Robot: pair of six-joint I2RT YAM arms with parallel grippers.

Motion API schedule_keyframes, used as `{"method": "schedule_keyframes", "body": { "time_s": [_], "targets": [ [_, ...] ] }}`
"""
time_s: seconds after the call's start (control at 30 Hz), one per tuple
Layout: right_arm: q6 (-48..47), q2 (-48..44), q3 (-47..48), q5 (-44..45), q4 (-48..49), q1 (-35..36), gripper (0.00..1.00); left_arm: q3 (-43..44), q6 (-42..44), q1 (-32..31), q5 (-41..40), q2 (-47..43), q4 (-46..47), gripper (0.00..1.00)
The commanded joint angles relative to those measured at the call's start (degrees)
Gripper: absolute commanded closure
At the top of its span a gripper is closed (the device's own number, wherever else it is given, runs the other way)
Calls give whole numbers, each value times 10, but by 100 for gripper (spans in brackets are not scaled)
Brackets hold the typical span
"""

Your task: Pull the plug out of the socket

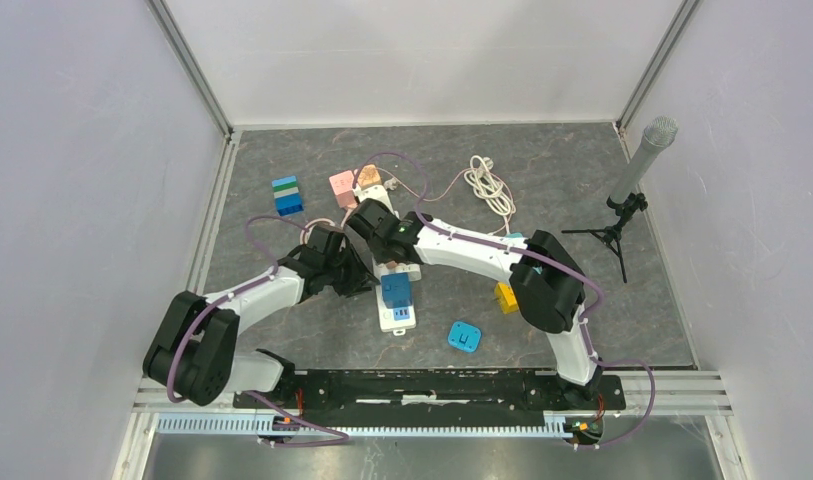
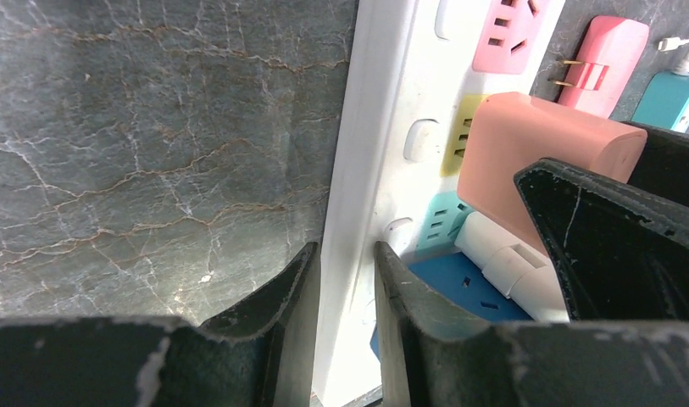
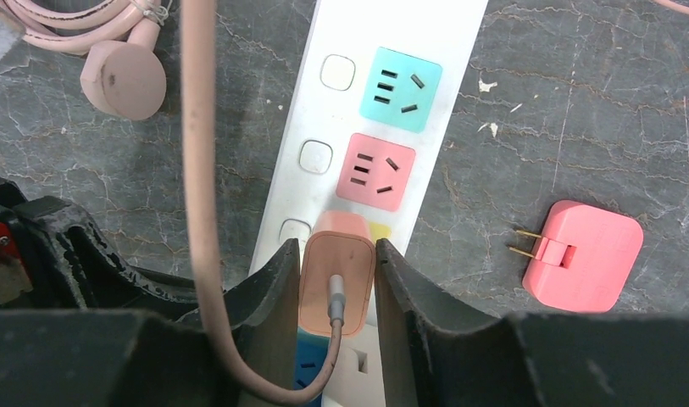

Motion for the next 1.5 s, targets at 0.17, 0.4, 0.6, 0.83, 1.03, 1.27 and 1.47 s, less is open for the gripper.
{"method": "schedule_keyframes", "body": {
  "time_s": [0.17,0.4,0.6,0.83,1.03,1.27,1.47],
  "targets": [
    [-9,-85,26,11,74,-5,100,-12,17,1,-59,19,-63,64],
    [-33,-169,-25,27,106,-39,100,34,29,1,-32,-17,-67,58],
    [-60,-225,-119,-50,162,-111,100,101,50,2,-4,-45,-76,41],
    [-91,-217,-173,-214,199,-196,100,184,57,3,-144,-86,-189,23],
    [-93,-150,-172,-318,220,-255,97,175,51,4,-213,-139,-235,14],
    [-99,-55,-125,-420,228,-299,86,151,37,5,-215,-172,-248,10],
    [-114,6,-63,-424,172,-321,80,148,36,5,-206,-179,-249,10]
  ]
}}
